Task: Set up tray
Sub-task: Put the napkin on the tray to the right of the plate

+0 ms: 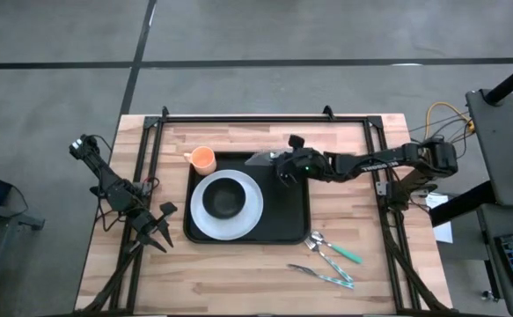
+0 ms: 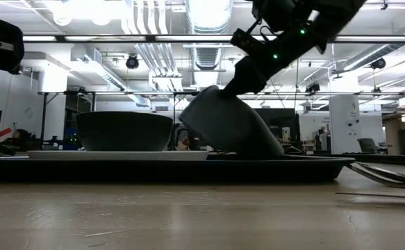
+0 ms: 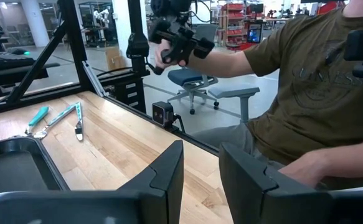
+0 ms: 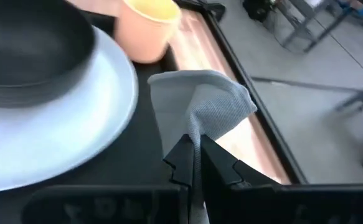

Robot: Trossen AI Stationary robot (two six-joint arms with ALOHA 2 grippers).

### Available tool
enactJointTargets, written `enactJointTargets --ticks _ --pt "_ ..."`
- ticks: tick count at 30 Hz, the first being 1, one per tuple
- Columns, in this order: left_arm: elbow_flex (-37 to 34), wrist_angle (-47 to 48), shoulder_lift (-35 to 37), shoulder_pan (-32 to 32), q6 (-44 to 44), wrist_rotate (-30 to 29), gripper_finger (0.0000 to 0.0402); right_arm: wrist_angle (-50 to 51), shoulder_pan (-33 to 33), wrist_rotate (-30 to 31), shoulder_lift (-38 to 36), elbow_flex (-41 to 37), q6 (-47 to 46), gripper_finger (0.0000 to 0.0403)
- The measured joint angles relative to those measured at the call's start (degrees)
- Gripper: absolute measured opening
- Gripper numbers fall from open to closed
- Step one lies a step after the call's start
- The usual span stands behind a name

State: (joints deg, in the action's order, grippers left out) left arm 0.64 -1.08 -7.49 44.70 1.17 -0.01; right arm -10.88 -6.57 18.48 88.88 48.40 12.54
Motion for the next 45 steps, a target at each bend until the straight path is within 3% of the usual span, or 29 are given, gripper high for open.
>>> enactJointTargets --ticks 13,18,31,40,45 --pt "0.00 0.00 0.00 0.00 0.00 0.00 0.0084 -31.33 3.06 -5.25 -2.02 -19.98 1.18 0.0008" --pt "0.00 0.01 0.00 0.00 0.00 0.00 0.0084 -37.54 3.74 -11.14 -2.29 -24.52 -0.70 0.0008" --pt "0.00 0.00 0.00 -0.02 0.00 -0.02 0.0084 -37.96 6.25 -13.24 -2.21 -28.16 -5.37 0.0008" --pt "0.00 0.01 0.00 -0.01 0.00 -0.02 0.0084 -37.09 6.23 -18.36 -2.25 -28.01 -8.63 0.0009" --pt "0.00 0.00 0.00 -0.02 0.00 0.00 0.0084 -28.58 6.23 -20.02 -2.73 -26.21 -12.44 0.0022"
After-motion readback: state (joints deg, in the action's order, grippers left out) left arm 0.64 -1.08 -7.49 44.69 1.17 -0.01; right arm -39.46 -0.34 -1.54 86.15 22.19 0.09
